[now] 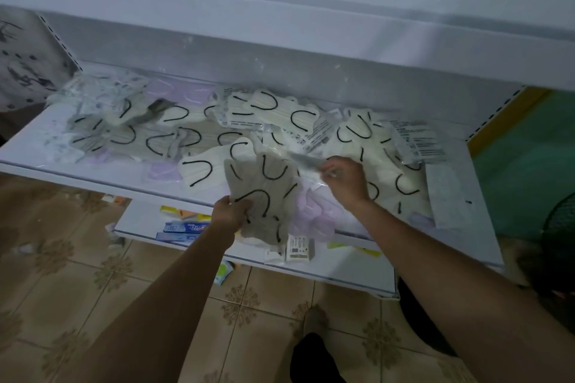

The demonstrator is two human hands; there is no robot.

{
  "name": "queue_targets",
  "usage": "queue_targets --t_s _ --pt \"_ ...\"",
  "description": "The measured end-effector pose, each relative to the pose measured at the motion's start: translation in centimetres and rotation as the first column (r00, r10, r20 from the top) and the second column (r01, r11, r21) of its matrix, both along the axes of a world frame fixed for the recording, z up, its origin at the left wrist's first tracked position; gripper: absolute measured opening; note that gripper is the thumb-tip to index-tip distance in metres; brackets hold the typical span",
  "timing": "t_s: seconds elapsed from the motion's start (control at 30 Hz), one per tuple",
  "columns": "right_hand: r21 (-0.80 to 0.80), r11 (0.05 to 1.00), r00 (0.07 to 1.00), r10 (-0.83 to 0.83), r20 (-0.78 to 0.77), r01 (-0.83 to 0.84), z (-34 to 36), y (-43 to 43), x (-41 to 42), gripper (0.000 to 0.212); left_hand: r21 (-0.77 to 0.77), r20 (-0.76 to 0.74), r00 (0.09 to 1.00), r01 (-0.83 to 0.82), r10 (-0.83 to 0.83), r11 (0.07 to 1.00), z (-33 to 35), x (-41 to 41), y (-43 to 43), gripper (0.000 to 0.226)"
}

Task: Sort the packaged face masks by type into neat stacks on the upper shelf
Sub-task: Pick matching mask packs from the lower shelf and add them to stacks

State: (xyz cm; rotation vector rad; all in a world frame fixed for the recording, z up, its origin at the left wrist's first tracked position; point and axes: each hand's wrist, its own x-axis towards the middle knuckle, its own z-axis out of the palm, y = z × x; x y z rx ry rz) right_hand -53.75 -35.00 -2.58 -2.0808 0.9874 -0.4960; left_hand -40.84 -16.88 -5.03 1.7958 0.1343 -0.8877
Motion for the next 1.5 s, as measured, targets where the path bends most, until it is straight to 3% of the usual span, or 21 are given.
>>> queue_targets --t_s 0.1,0.2,0.3,0.37,0.47,0.53,0.6,0.7,0.77,0.83,0.9,1.0,1.2,1.33,1.5 --pt "-0.127 0.964 0.969 0.221 -0.109 -0.234 -1.4 2.8 1.4 0.012 -0.031 -0.121 0.992 -0.042 0.038 0.999 0.2 -0.2 0.3 0.035" --pt "0.015 0.898 0.888 0.436 -0.144 -0.439 -1.9 4.9 2.1 0.021 -0.058 -0.223 0.974 -0.058 0.044 0.997 0.2 0.1 0.3 0.046" --pt "0.05 0.849 0.833 0.526 -0.174 -0.526 -2.6 5.3 2.3 0.033 0.114 0.061 0.989 0.125 -0.132 0.986 -0.1 0.3 -0.1 0.042" --pt "-0.001 0.866 0.845 0.487 -0.221 -0.5 -2.4 4.9 2.3 0.037 0.249 0.261 0.934 0.181 -0.246 0.951 0.6 0.2 -0.2 0.038" --pt "-0.051 0.93 0.88 0.325 -0.345 -0.364 -1.2 3.7 2.2 0.056 0.267 0.391 0.865 0.222 -0.315 0.938 2.8 0.5 0.4 0.034" --pt "-0.044 0.97 0.9 0.205 -0.385 -0.24 0.1 3.0 2.2 0.07 0.244 0.435 0.827 0.273 -0.357 0.93 4.8 0.8 1.7 0.044" --pt "0.04 0.986 0.928 0.166 -0.334 -0.162 1.8 2.9 1.9 0.085 0.232 0.481 0.777 0.333 -0.405 0.914 6.8 1.3 3.6 0.062" --pt "0.391 0.901 0.947 0.273 -0.171 -0.189 5.2 4.9 0.9 0.096 0.251 0.543 0.679 0.431 -0.494 0.867 9.6 2.2 7.0 0.058" --pt "0.552 0.803 0.959 0.281 -0.022 -0.223 7.4 6.8 -0.1 0.089 0.289 0.567 0.602 0.494 -0.562 0.82 12.0 2.7 9.3 0.048" --pt "0.63 0.732 0.962 0.255 0.097 -0.258 9.7 8.7 -0.7 0.066 0.316 0.596 0.53 0.536 -0.604 0.783 15.3 2.8 11.0 0.062" --pt "0.57 0.758 0.947 0.286 0.148 -0.318 11.8 10.1 -0.8 0.047 0.36 0.627 0.448 0.559 -0.637 0.747 18.9 2.8 12.1 0.071" --pt "0.405 0.814 0.909 0.376 0.18 -0.417 16.2 11.7 -0.5 0.031 0.416 0.674 0.365 0.531 -0.643 0.738 23.9 2.6 13.5 0.063" --pt "0.179 0.877 0.873 0.383 0.3 -0.446 25.4 12.1 -0.8 0.022 0.361 0.8 0.316 0.426 -0.511 0.83 31.4 2.8 14.3 0.041" --pt "0.223 0.888 0.845 0.268 0.463 -0.403 30.1 9.0 -2.6 0.036 0.29 0.872 0.239 0.451 -0.427 0.844 35.9 0.4 10.7 0.014" --pt "0.145 0.929 0.771 0.188 0.609 -0.341 35.4 3.0 -8.3 0.088 0.221 0.927 0.148 0.527 -0.345 0.82 40.2 -2.9 2.8 0.012"
